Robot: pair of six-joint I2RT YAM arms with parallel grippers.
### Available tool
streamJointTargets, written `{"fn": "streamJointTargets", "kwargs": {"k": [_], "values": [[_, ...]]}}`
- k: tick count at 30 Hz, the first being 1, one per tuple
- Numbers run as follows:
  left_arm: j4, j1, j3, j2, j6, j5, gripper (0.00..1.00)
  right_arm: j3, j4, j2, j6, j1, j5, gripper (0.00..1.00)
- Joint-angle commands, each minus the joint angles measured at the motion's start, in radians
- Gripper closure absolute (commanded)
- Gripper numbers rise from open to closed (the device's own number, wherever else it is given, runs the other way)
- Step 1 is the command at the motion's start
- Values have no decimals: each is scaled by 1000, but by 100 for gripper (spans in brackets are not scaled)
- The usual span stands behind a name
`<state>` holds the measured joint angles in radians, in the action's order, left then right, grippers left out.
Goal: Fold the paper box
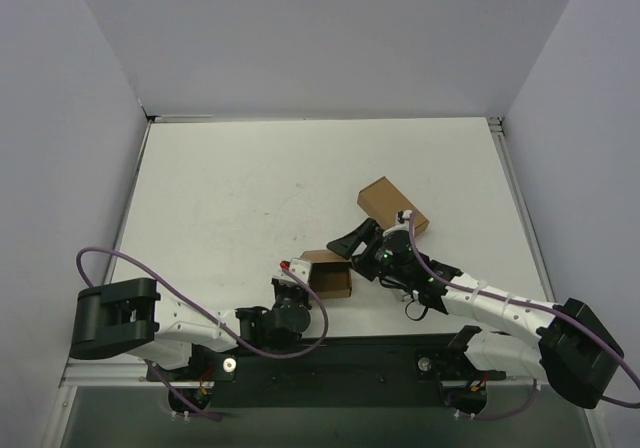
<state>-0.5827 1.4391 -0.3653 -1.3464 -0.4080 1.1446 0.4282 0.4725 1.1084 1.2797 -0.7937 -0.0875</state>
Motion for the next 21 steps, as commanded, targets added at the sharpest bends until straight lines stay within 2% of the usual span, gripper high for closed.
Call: {"fn": "streamJointTargets", "kwargs": {"k": [1,3,4,7,8,11,16,21], "values": [[84,14,12,33,-40,-65,100,-22,-64,-70,-72,-16,67,31],[104,14,11,62,-38,-85,96,-26,-138,-96,-100,-19,122,32],[107,14,12,73,-29,-95,84,-32,-156,-122,-117,-22,138,33],[92,14,11,119,30,-147,70,-45,-192,-153,-132,-22,169,35],[84,14,11,131,43,-163,61,-52,-192,-156,-134,-21,170,36],[86,14,15,177,93,-229,49,-62,-187,-154,-138,-22,183,36],[200,14,20,272,89,-307,37,-72,-158,-125,-137,-22,187,39],[352,14,40,421,5,-402,28,-86,-140,-111,-132,-24,198,41]]}}
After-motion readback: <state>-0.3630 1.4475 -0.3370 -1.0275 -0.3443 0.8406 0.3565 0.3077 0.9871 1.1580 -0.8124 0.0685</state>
